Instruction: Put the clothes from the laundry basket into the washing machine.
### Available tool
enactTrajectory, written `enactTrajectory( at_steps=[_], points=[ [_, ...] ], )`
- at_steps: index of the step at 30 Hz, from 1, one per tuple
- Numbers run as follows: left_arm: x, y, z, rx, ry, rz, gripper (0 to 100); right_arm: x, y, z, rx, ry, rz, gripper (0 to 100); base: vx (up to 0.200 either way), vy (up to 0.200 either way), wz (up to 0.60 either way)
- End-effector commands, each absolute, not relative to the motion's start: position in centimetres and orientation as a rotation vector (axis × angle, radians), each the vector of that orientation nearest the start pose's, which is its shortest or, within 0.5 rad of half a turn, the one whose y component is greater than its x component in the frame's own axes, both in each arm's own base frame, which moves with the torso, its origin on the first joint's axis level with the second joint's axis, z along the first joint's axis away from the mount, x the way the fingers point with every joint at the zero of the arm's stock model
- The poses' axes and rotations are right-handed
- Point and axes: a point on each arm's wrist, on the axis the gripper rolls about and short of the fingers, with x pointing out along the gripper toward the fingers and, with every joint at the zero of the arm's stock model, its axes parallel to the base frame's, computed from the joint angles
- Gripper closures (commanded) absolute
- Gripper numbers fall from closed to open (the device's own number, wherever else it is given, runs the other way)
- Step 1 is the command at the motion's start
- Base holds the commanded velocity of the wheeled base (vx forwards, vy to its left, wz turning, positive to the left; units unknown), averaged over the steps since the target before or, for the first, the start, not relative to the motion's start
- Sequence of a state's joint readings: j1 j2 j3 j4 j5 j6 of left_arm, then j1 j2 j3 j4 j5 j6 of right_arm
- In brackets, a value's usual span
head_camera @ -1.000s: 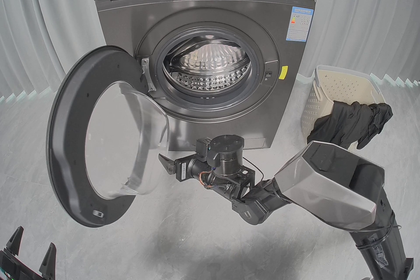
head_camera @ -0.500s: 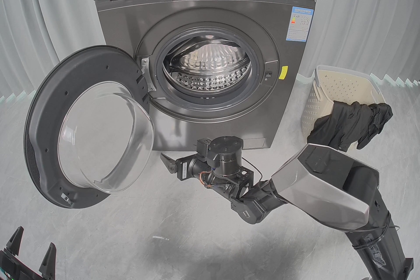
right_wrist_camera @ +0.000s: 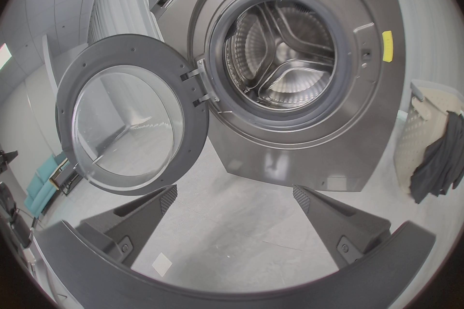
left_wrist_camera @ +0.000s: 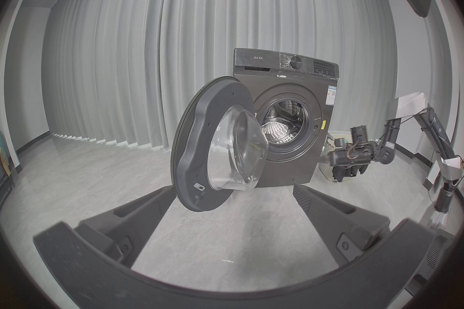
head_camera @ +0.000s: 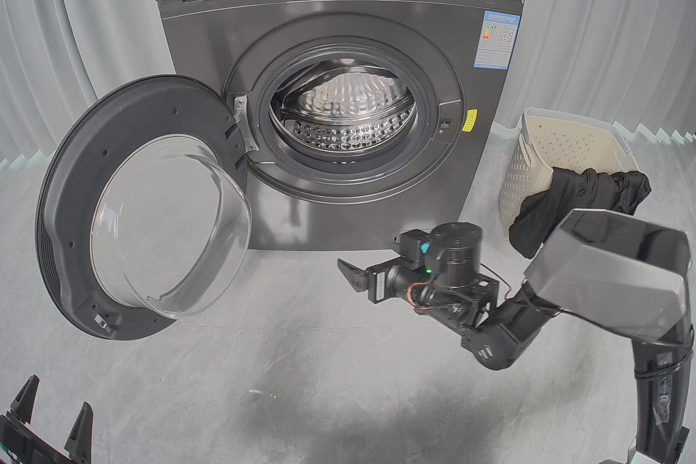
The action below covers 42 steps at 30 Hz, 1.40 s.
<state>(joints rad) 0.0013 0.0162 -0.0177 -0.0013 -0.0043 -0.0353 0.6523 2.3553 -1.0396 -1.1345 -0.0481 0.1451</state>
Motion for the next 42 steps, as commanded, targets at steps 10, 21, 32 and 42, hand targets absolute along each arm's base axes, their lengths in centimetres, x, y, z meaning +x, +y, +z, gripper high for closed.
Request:
enactTrajectory(
  at_steps=[10,21,32,42],
  points=[
    [-2.3,0.0,7.6,-0.046,-0.003,-0.002,0,22.8,11.2,14.0,0.067,0.057,0.425,0,0.000,0.000,0.00],
    [-2.3,0.0,7.6,-0.040,-0.003,-0.002,0,16.6,6.9,14.7,0.075,0.023,0.357,0,0.000,0.000,0.00],
    [-2.3,0.0,7.6,-0.043,-0.003,-0.002,0,13.0,3.8,15.1,0.044,-0.055,0.259,0,0.000,0.000,0.00],
    [-2.3,0.0,7.6,-0.043,-0.003,-0.002,0,9.6,1.9,15.9,0.009,-0.124,0.173,0,0.000,0.000,0.00]
  ],
)
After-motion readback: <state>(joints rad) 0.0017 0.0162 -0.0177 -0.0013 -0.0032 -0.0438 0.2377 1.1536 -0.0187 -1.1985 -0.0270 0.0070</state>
